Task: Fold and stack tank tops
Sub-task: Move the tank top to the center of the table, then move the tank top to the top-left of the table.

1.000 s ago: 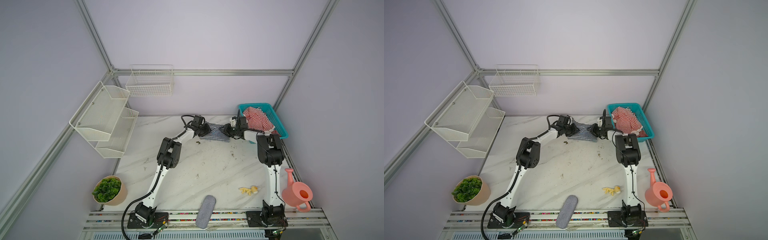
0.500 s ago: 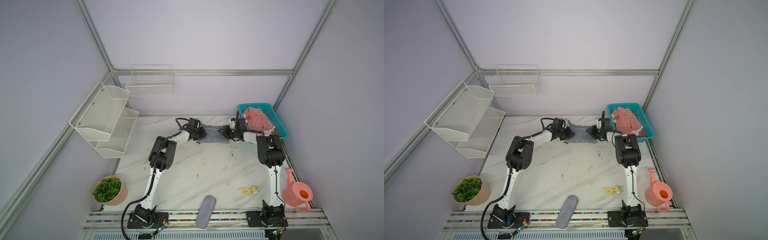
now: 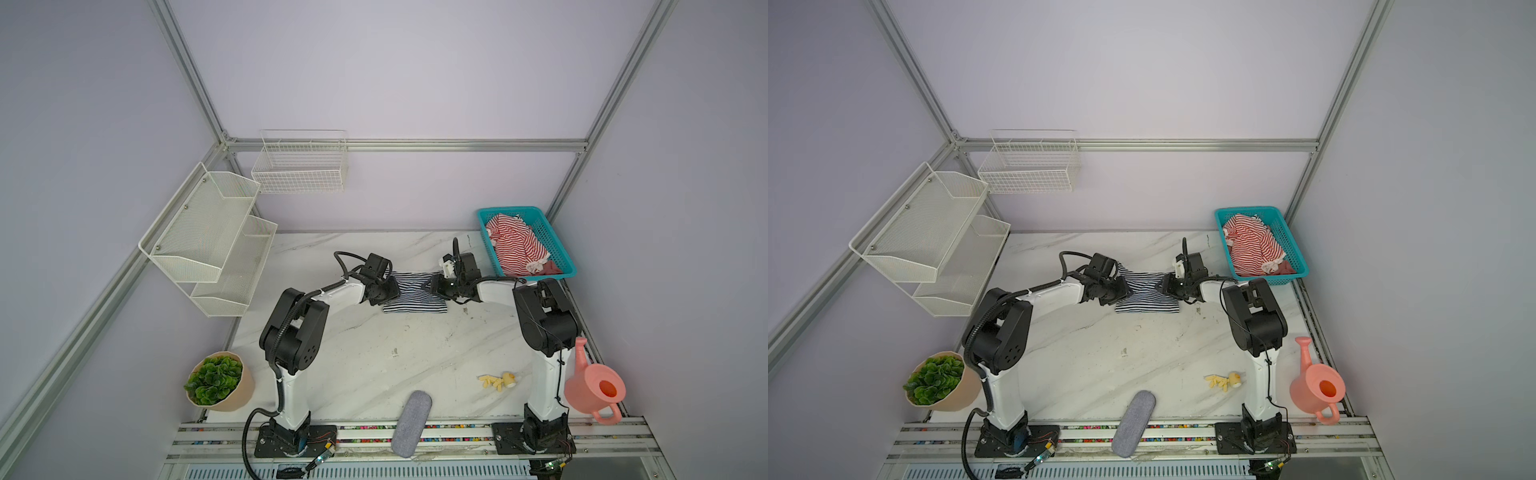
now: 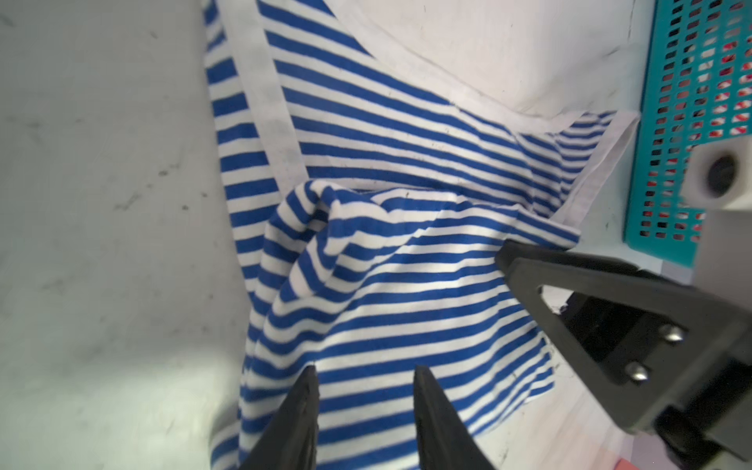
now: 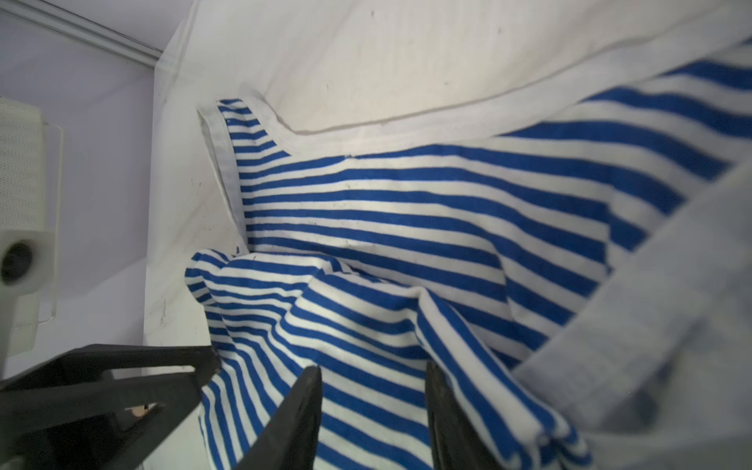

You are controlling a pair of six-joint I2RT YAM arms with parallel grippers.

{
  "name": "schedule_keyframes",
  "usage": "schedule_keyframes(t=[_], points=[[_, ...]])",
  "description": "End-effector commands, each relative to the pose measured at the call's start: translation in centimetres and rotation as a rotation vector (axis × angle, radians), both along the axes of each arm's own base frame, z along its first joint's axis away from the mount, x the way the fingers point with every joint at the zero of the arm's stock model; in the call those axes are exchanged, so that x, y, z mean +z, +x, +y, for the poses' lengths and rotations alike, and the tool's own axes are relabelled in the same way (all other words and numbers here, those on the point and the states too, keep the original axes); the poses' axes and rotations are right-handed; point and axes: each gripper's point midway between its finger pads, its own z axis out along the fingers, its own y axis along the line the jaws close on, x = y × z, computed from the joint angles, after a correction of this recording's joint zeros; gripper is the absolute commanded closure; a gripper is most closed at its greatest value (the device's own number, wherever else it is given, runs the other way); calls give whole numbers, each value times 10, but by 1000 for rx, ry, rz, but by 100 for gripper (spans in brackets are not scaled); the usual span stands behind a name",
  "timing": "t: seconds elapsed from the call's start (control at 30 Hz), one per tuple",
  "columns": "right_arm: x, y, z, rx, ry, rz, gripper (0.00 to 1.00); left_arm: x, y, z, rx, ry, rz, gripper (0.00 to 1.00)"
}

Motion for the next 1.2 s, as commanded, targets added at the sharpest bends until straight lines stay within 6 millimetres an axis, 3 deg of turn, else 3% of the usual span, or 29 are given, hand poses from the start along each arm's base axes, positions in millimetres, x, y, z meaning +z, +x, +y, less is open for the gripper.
schedule_keyframes(t=[0.0, 0.13, 0.23, 0.47, 0.7, 0.97, 1.07, 1.17], points=[[22, -14, -4, 8, -4, 8, 51, 43, 1, 18, -2, 77, -113, 51], [71, -15, -2, 22, 38, -82, 44, 50, -1, 28, -46, 176, -124, 36], [84, -20, -7, 16, 26, -108, 40, 36, -6, 25, -119, 203, -88, 26], [84, -35, -16, 4, 14, -103, 38, -12, -9, 19, -138, 204, 19, 23], [82, -40, -24, -14, 8, -98, 38, -24, 0, -1, -133, 110, 7, 23], [70, -42, -29, -17, 2, -73, 38, -53, 13, -14, -132, 106, 59, 30], [67, -43, -29, -15, 0, -68, 37, -69, 17, -9, -100, 147, 102, 40], [64, -45, -31, -19, -1, -61, 38, -84, 20, 1, -49, 204, 155, 58]])
